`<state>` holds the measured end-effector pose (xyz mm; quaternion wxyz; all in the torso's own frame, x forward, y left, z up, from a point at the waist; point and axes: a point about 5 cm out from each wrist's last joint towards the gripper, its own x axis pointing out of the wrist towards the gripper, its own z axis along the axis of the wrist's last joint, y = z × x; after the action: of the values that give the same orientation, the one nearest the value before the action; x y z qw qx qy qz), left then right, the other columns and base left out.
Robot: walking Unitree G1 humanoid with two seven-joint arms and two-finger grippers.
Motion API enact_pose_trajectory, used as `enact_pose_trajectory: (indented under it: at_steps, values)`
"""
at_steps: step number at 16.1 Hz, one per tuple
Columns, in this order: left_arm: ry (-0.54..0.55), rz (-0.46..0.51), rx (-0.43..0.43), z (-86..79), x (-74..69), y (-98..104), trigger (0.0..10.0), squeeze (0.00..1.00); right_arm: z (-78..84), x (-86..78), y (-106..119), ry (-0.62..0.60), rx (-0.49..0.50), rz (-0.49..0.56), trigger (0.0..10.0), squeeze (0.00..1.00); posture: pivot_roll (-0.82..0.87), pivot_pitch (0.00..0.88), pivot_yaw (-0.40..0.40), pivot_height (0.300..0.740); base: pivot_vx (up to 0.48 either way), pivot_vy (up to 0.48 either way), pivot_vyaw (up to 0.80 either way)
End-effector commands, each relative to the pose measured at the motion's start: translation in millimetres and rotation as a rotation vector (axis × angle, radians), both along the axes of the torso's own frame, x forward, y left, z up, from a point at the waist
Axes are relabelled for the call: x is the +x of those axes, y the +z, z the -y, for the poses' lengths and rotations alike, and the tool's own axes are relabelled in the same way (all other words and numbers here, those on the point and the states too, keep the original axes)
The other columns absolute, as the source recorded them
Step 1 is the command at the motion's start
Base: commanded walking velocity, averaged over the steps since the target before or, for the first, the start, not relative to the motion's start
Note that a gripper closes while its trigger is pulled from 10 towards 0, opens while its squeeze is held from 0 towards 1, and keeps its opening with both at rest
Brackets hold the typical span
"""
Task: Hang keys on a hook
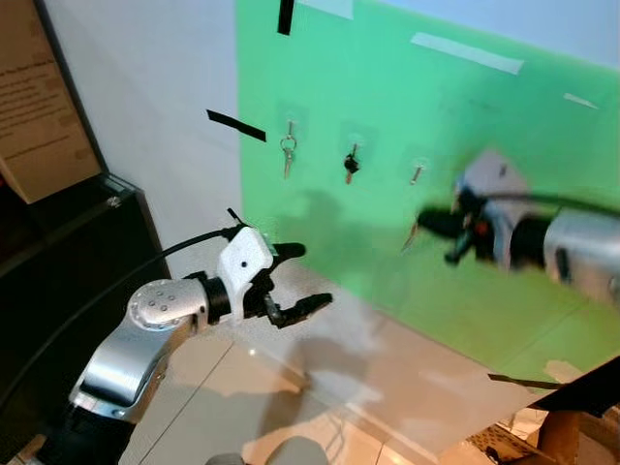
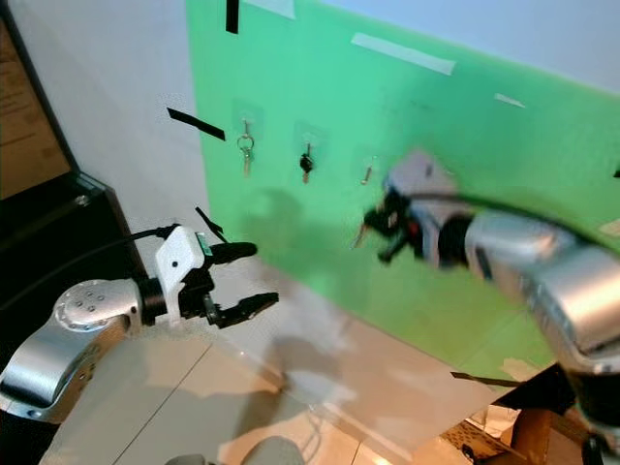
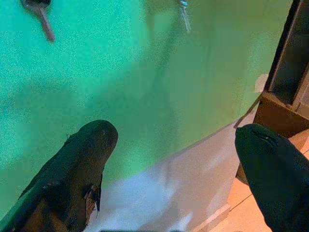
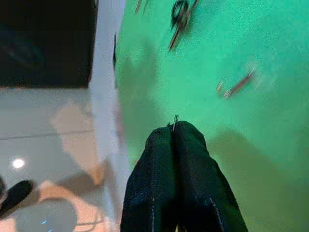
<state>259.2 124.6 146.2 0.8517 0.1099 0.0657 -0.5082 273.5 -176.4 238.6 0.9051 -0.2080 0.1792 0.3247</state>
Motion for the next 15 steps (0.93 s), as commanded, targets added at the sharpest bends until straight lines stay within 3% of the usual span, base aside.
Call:
enact_pose_trajectory:
  at_steps: [1,5,15]
  values:
    - [-0.022,0.008,0.009,3.0,-0.1,1,10.0,0.00,3.2,1.7,5,-0.020,-0.015,0.011,10.0,0.00,0.00,0.000,-0.122,0.740,0.000,0.000,0.00]
    - [-0.045,0.014,0.010,6.0,-0.3,3,10.0,0.00,0.9,8.5,11,-0.032,-0.049,0.036,10.0,0.00,0.01,0.000,-0.122,0.740,0.000,0.000,0.00]
    - [-0.046,0.021,0.008,6.8,-3.3,4,10.0,0.00,-17.5,25.3,4,0.003,-0.014,0.028,10.0,0.00,0.04,0.000,-0.159,0.740,0.000,0.000,0.00]
